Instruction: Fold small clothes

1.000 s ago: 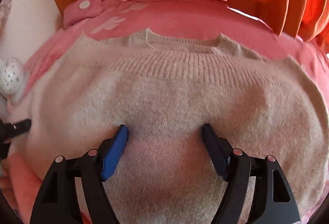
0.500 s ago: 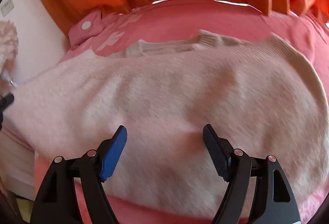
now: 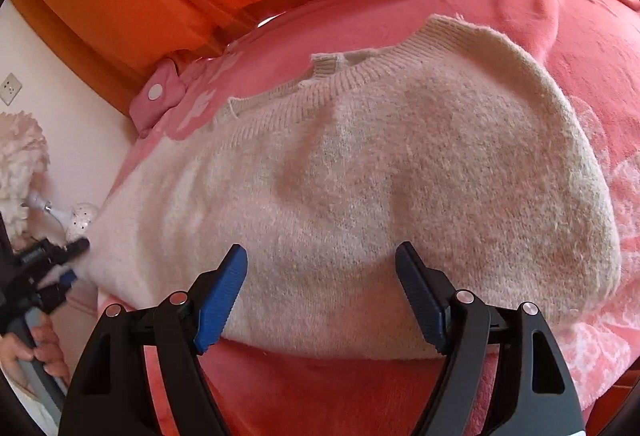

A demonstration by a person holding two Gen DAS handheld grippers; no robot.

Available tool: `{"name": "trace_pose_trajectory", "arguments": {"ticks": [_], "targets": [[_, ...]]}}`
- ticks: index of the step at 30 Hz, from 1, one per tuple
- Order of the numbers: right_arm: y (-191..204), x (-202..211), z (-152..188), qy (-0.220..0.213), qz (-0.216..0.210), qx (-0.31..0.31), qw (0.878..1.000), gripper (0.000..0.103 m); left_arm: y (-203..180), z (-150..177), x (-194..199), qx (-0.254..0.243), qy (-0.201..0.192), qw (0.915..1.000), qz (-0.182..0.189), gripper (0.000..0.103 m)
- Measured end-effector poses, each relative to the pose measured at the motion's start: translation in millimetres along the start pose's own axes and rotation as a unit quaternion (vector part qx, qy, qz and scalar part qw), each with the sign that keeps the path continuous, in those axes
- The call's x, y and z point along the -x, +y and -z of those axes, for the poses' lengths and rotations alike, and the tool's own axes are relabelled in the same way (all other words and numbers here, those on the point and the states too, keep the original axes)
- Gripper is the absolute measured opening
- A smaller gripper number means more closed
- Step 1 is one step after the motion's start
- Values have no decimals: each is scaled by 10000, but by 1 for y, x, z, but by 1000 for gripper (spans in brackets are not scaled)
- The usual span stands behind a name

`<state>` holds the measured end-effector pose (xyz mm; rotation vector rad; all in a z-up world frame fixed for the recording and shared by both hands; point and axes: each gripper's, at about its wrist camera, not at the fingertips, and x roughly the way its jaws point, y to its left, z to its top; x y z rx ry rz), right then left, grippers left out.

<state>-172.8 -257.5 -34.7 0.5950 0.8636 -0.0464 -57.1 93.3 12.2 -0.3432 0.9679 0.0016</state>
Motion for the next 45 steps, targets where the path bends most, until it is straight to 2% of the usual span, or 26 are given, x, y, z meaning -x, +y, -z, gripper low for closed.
{"name": "trace_pose_trajectory", "arguments": {"ticks": [4,6,9,10,12,16,19,22,25,27,29,31,32,33,34,35,38,42,45], "targets": [[5,-4,-1,13,65,102,9999,77,23,11,-18,302,340,9990,-4,56],[6,-4,-1,8,103,120,9999,77,29,11,-26,476,405,9980,128,61],[8,-4,1,-10,134,146,9998,77,37,8,-36,851,400,9947,407,63],[8,-4,1,-15,131,137,9998,77,36,9,-37,863,425,9942,476,60],[7,-3,1,-30,102,106,9999,77,26,4,-33,654,356,9955,594,21],[0,0,0,-126,-92,-92,9998,77,-18,-9,10,-89,-163,9946,1020,17],[-7,5,-3,-181,-254,-287,9991,77,-78,-16,46,-758,-438,9835,1581,17],[-13,23,-4,-338,-161,-312,9988,77,-159,1,73,-1649,-537,9599,2200,17],[-19,49,-2,-500,408,-53,9979,77,-238,42,70,-2462,-283,9303,2705,17],[-31,64,1,-579,713,0,9958,77,-267,70,51,-2799,-29,9209,2714,17],[-54,80,6,-616,1032,-126,9927,77,-293,113,12,-3298,409,9114,2428,19],[-76,94,8,-625,1308,-285,9890,77,-295,137,-9,-3487,716,9112,2074,24],[-86,101,8,-625,1420,-349,9873,77,-290,146,-15,-3467,830,9142,1927,32],[-94,108,9,-642,1455,-404,9864,77,-282,151,-13,-3399,827,9157,1979,44],[-99,112,8,-652,1440,-449,9864,77,-272,153,-7,-3355,783,9150,2101,50],[-102,117,7,-658,1368,-499,9871,77,-259,154,1,-3336,659,9157,2144,62],[-97,127,-6,-684,866,-590,9921,77,-224,146,18,-3287,381,9224,1992,78],[-71,111,-31,-614,157,-470,9969,85,-186,131,14,-3202,171,9362,1440,81],[-60,64,-45,-26,-92,-439,9990,86,-166,122,-8,-3099,178,9460,937,81]]}}
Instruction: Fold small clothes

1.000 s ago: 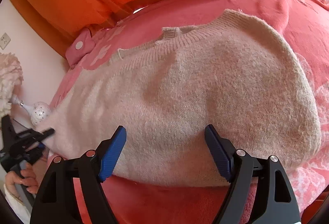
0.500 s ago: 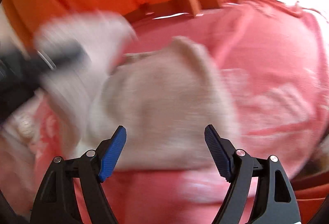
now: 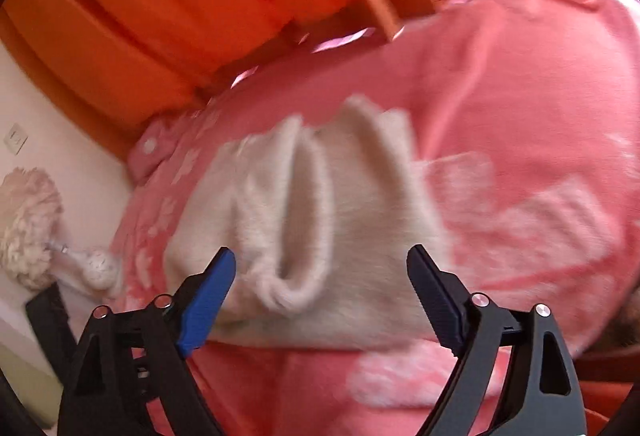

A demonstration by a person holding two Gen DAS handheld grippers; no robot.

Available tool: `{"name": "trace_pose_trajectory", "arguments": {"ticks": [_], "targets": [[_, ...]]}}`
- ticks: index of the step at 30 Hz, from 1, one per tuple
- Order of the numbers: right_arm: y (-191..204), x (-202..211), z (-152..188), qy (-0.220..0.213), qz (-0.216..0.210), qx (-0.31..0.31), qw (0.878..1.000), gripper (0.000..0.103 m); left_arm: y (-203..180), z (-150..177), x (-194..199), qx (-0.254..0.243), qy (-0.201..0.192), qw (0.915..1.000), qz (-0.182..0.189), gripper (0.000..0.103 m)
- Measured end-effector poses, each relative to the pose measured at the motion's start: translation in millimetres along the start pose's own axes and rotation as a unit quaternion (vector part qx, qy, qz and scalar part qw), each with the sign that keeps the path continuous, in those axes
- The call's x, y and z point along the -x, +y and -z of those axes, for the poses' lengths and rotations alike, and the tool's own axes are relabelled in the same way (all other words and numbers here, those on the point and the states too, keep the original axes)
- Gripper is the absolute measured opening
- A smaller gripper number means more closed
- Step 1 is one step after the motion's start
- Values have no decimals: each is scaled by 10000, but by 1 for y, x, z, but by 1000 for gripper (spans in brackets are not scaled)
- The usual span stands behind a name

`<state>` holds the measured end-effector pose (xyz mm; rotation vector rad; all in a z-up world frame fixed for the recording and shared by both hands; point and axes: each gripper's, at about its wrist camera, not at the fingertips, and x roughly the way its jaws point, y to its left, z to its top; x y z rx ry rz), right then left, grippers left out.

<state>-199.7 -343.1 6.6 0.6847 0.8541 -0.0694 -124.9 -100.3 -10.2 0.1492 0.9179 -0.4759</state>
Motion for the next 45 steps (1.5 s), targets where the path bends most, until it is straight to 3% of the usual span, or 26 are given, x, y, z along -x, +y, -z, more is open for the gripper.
{"name": "trace_pose_trajectory", "arguments": {"ticks": [4,5,6,7,8,9,11,12,14,15,18,21,23,26,29,32,35,37,38,39,42,44,45], "targets": [[4,-49,-2,611,-256,-326,9973,85,6,4,-25,-336,211,9986,-360,82],[8,-52,-2,642,-394,-350,9965,73,8,7,-29,-393,334,9983,-256,83],[17,-52,-3,661,-604,-261,9956,39,6,9,-30,-401,349,9983,-230,83],[27,-47,-6,605,-702,-118,9956,23,6,8,-30,-393,314,9985,-226,82],[35,-36,-9,425,-755,-11,9962,21,6,6,-27,-369,228,9990,-146,72],[44,-11,-15,-3,-910,113,9958,19,7,4,-26,-328,192,9993,-71,55],[51,23,-19,-450,-1096,243,9927,17,10,-1,-27,-154,266,9995,59,34],[51,38,-20,-639,-1071,295,9918,16,12,-1,-28,-83,297,9995,60,32],[39,54,-14,-904,-612,397,9932,16,16,-1,-33,61,390,9991,167,32],[24,43,-7,-781,-122,402,9961,16,16,1,-36,80,440,9988,221,32],[-30,-18,17,109,836,55,9964,11,14,7,-49,92,595,9980,192,32],[-34,-11,22,-97,634,-116,9979,17,11,10,-47,93,618,9978,226,32],[-24,6,14,-263,745,-98,9968,26,14,8,-35,127,585,9975,386,32],[-12,31,0,-544,1013,62,9933,30,19,4,-8,159,476,9966,654,37],[-2,42,-23,-705,542,111,9960,56,24,-1,25,290,121,9962,810,56],[-4,24,-41,-540,108,118,9984,67,21,-21,48,420,-440,9944,864,65],[-1,-25,-52,-66,222,58,9997,68,15,-45,42,537,-676,9928,830,71],[0,-59,-55,361,427,15,9984,63,10,-56,27,547,-662,9934,756,71],[4,-61,-53,350,455,85,9983,35,7,-62,15,525,-532,9948,685,71],[9,-55,-54,246,349,159,9990,13,4,-64,5,516,-390,9959,628,69],[28,10,-62,-705,-53,391,9967,9,2,-61,-14,563,-89,9968,563,67],[22,26,-61,-932,12,414,9948,8,-1,-56,-22,556,3,9966,615,69],[9,15,-58,-779,309,374,9958,8,-3,-53,-27,543,86,9966,611,69]]}}
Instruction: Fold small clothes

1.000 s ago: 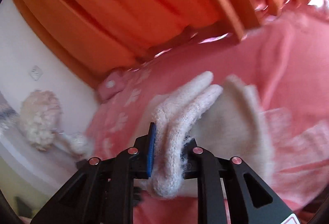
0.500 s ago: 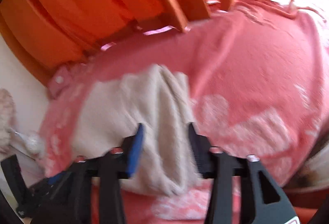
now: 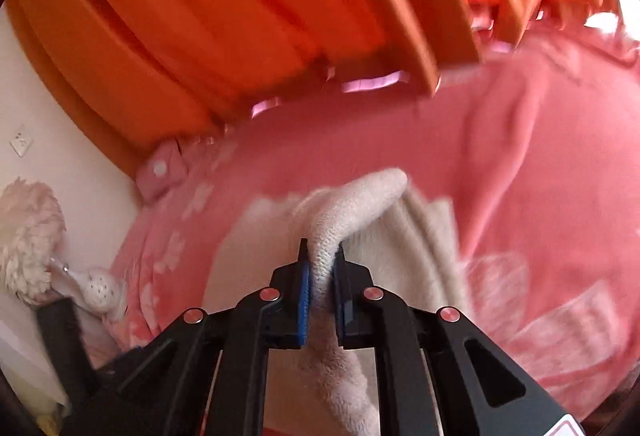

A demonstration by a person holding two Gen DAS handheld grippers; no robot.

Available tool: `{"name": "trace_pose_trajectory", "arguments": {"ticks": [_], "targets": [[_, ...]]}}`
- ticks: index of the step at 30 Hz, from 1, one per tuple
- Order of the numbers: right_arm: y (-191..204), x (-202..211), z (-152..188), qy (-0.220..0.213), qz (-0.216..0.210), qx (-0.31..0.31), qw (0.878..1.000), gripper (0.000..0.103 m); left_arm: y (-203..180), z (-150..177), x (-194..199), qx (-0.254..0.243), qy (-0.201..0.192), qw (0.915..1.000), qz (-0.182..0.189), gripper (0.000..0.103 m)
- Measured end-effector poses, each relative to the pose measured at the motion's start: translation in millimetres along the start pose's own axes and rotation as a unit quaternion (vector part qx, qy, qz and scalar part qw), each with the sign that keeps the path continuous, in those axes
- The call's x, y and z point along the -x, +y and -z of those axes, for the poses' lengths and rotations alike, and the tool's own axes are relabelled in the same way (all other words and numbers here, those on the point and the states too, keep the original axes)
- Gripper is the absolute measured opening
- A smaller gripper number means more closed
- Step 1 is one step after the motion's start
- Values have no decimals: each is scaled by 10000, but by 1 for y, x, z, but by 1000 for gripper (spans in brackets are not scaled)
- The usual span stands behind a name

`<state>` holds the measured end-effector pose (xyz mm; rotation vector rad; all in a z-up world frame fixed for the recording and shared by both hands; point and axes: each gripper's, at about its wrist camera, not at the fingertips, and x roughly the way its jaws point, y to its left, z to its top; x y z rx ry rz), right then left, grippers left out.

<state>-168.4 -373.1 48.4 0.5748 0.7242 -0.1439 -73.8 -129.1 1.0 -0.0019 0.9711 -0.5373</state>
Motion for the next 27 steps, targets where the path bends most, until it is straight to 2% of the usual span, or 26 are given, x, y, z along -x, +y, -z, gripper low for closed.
{"name": "trace_pose_trajectory", "arguments": {"ticks": [2,3,4,7,9,11,14,16,17,20,22,25,27], "targets": [[-16,-44,19,660,641,202,9956,8,-3,7,-13,-7,184,9998,-7,69],[-26,-66,36,886,777,256,9927,8,-4,11,-18,-21,256,9997,-28,69],[-25,-61,38,676,740,278,9946,8,-6,14,-23,-60,310,9995,-51,69],[-14,-32,28,484,638,26,9968,10,-8,19,-22,-162,245,9994,-203,70],[-1,-6,28,204,622,96,9978,17,-9,19,-18,-221,213,9992,-253,70],[17,23,38,-100,647,335,9973,17,-8,19,-11,-224,172,9992,-268,69],[29,17,61,268,668,644,9953,17,-8,24,-7,-302,136,9989,-338,70],[14,-15,84,839,1056,787,9877,15,-10,28,-13,-315,220,9985,-402,72],[3,-25,95,973,1116,699,9865,12,-9,30,-16,-266,301,9984,-398,72],[4,2,91,741,943,421,9919,11,-11,36,-14,-260,366,9980,-438,71],[9,18,89,546,925,461,9931,11,-12,39,-11,-349,334,9976,-498,71],[-4,-6,104,889,1102,545,9884,12,-11,41,-12,-271,361,9976,-520,72],[-10,-12,112,838,1016,417,9904,12,-13,42,-12,-256,361,9975,-556,72]]}}
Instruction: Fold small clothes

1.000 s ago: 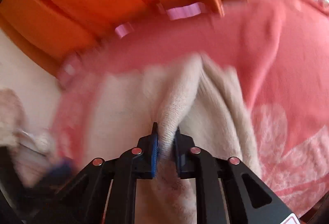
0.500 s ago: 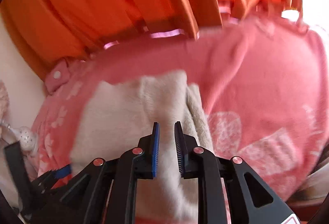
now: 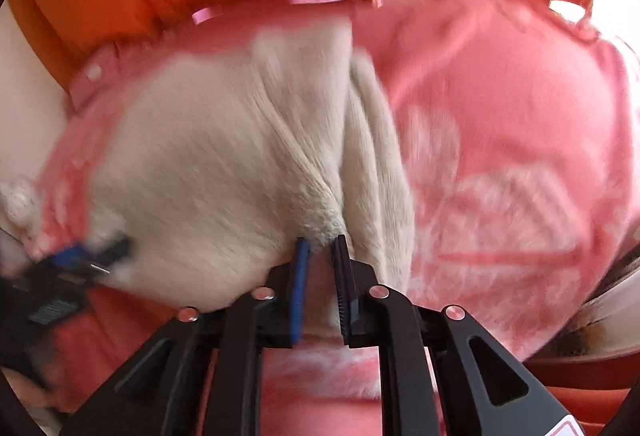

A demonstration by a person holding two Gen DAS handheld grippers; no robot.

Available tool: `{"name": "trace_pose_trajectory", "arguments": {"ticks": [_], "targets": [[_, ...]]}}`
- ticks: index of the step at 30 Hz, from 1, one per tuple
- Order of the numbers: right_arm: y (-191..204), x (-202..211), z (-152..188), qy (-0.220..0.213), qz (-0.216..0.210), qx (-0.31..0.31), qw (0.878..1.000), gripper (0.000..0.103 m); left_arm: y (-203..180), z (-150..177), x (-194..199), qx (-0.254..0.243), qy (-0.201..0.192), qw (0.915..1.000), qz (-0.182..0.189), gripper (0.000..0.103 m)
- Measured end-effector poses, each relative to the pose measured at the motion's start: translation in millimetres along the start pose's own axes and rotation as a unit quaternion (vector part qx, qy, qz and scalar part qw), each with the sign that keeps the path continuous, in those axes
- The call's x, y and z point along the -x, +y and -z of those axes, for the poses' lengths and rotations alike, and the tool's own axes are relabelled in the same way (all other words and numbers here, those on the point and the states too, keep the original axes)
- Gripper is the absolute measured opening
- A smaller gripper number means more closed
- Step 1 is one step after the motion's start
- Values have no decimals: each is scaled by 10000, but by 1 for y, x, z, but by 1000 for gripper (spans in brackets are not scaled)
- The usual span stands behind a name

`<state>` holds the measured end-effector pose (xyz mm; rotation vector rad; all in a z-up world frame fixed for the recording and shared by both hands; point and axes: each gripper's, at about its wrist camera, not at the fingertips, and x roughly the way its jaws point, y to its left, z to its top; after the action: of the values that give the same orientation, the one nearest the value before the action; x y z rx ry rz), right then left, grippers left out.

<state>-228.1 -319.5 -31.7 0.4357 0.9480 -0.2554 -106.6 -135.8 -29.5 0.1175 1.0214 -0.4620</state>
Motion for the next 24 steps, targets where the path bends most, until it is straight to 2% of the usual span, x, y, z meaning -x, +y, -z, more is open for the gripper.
{"name": "trace_pose_trajectory", "arguments": {"ticks": [3,6,9,14,16,18,21,24], "targets": [[5,31,-5,-226,-101,-203,9995,16,-6,3,6,-168,-60,9997,-176,71],[12,43,-7,-364,-94,-18,9993,18,-6,4,8,-170,-72,9996,-202,71],[13,21,8,4,111,74,9999,18,-7,4,8,-157,-46,9996,-226,71],[12,28,10,-79,4,-72,9999,20,-9,8,11,-162,-36,9996,-241,71],[7,38,7,-191,-135,-202,9995,29,-7,10,14,-97,-31,9998,-186,71],[-2,44,4,-331,-168,-382,9986,58,-2,11,17,20,-57,10000,-49,73],[-19,41,-2,-309,-131,-648,9973,58,7,13,22,190,-104,9998,43,75],[-24,28,-14,-208,-300,-758,9965,62,17,12,28,380,-166,9991,40,75]]}}
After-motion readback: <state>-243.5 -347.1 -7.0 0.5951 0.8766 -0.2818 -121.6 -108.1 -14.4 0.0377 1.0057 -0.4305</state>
